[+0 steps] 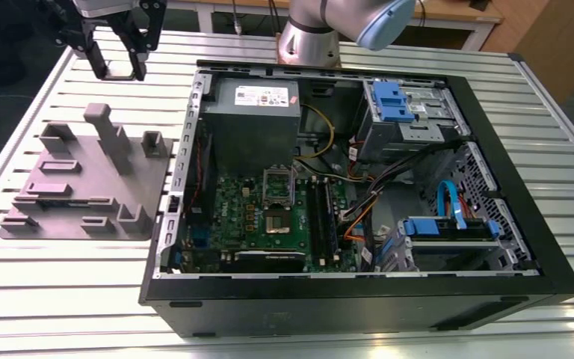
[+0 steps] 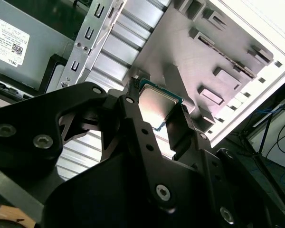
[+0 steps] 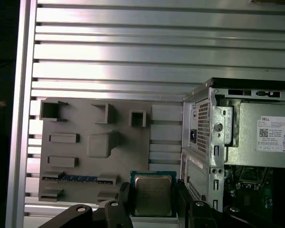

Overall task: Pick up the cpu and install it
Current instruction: 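Pick up the cpu and move it towards the insertion slot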

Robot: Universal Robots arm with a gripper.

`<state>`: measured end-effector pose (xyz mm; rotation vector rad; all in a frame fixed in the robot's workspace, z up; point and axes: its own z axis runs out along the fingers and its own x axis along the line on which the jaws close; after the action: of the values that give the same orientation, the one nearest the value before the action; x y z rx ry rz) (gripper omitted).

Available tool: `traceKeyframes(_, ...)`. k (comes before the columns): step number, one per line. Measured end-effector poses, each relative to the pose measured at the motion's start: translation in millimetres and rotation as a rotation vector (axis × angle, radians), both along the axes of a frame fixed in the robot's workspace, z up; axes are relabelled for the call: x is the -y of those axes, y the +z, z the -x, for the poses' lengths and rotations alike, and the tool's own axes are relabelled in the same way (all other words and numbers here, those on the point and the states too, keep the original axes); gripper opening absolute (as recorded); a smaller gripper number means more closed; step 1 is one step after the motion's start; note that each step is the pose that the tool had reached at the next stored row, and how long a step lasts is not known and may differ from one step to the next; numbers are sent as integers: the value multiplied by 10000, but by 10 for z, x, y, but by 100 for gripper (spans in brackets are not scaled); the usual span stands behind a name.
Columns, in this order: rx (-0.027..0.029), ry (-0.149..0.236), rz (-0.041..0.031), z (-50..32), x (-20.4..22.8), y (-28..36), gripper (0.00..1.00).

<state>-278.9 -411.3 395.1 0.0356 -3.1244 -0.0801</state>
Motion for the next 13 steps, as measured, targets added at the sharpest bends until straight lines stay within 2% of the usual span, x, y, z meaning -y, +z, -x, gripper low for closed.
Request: traceKeyframes(13, 0, 0, 0, -34, 0, 0, 47)
